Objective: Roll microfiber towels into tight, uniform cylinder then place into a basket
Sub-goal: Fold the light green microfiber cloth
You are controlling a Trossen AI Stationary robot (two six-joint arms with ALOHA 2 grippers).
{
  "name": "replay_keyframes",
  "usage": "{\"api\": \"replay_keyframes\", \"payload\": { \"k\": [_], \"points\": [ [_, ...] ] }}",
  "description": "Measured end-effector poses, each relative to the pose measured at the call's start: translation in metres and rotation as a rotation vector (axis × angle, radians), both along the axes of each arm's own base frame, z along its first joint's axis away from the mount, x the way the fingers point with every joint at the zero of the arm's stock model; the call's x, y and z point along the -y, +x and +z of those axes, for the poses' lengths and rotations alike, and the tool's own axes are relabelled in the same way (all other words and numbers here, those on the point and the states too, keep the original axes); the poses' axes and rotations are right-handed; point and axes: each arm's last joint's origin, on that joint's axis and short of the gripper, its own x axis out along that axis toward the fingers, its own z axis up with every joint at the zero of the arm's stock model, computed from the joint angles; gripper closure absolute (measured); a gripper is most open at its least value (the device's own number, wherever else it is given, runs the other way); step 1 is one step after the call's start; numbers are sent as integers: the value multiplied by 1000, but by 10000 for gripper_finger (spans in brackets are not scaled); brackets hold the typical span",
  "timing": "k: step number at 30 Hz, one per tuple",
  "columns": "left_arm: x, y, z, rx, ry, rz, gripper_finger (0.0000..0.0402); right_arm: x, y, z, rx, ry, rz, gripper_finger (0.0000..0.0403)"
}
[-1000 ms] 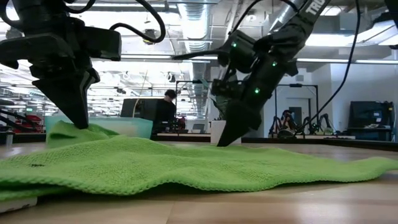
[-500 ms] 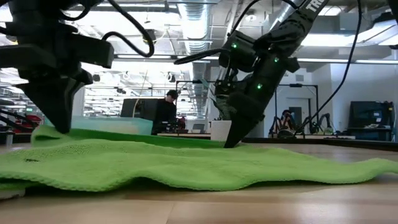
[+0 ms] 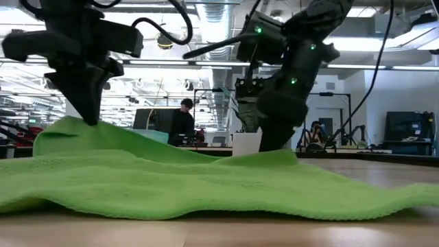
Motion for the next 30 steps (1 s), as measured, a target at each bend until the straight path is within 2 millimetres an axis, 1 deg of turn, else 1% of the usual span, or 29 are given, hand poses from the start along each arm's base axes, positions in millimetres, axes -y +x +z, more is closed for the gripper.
{"api": "replay_keyframes", "payload": {
  "k": [5, 9, 12, 16, 23, 27, 30],
  "points": [
    [-6, 2, 0, 2, -13, 48, 401, -11, -1, 2, -23, -5, 28, 389],
    [-7, 3, 0, 2, -35, 84, 401, -15, -3, 2, -34, -18, 36, 397],
    [-6, 3, -1, 2, -47, 90, 397, -17, -3, 2, -35, -28, 36, 392],
    [-6, 3, -1, 5, -49, 94, 370, -17, -3, 2, -34, -30, 31, 384],
    [-5, 6, 0, 50, -61, 144, 316, -17, -3, 2, -33, -32, 27, 397],
    [-8, 5, 0, 87, 5, 222, 303, -17, -3, 3, -32, -33, 27, 388],
    [-8, 5, 0, 93, 7, 253, 301, -17, -3, 3, -32, -33, 27, 386]
  ]
}}
